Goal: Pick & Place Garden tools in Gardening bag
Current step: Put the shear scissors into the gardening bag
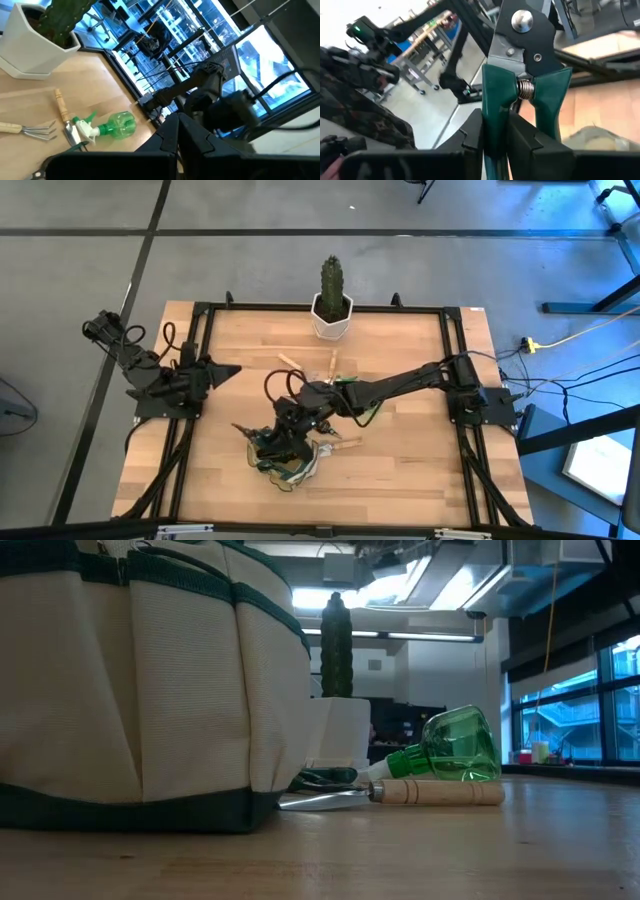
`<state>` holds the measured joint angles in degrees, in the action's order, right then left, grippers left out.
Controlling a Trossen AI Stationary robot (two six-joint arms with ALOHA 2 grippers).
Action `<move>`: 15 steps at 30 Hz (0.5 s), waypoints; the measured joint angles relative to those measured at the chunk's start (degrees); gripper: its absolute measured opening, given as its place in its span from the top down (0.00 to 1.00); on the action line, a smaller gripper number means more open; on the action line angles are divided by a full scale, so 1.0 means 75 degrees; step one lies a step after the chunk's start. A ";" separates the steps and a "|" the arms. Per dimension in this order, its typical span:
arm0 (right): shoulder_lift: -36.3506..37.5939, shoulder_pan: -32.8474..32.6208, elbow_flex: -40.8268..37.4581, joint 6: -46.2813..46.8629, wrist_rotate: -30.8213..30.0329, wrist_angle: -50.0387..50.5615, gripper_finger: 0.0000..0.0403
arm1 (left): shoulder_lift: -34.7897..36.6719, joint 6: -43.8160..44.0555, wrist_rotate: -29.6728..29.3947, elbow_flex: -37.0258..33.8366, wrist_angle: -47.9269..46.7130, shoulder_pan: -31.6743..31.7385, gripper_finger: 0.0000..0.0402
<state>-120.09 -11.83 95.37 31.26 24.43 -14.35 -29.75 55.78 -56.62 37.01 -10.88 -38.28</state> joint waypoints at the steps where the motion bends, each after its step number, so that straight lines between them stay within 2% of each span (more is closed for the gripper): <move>1: 0.0000 -0.0019 0.0000 -0.0035 -0.0006 0.0065 0.87 | -0.0035 -0.0027 -0.0007 0.0000 0.0074 0.0002 1.00; 15: -0.0230 -0.0242 -0.0015 -0.0403 -0.0628 0.0921 0.87 | -0.0226 -0.0531 0.0010 0.0000 0.1016 0.0000 0.99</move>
<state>-121.82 -13.65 95.26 28.23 19.71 -7.44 -31.44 51.80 -56.54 37.01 -3.27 -38.28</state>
